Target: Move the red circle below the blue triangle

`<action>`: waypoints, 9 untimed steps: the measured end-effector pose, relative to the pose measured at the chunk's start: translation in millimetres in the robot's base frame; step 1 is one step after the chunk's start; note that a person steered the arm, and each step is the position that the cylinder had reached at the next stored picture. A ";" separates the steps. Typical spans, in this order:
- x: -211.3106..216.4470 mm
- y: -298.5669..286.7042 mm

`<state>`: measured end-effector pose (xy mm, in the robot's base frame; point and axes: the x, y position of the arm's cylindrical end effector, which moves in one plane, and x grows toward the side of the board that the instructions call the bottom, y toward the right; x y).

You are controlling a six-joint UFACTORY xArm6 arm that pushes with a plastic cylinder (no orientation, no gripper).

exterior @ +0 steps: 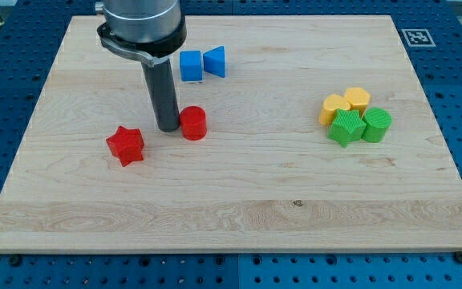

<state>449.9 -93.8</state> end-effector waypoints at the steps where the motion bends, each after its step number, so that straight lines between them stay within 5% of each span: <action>1: 4.7 9.5; 3: 37.7 11.4; 9: 21.9 52.4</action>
<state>471.8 -41.4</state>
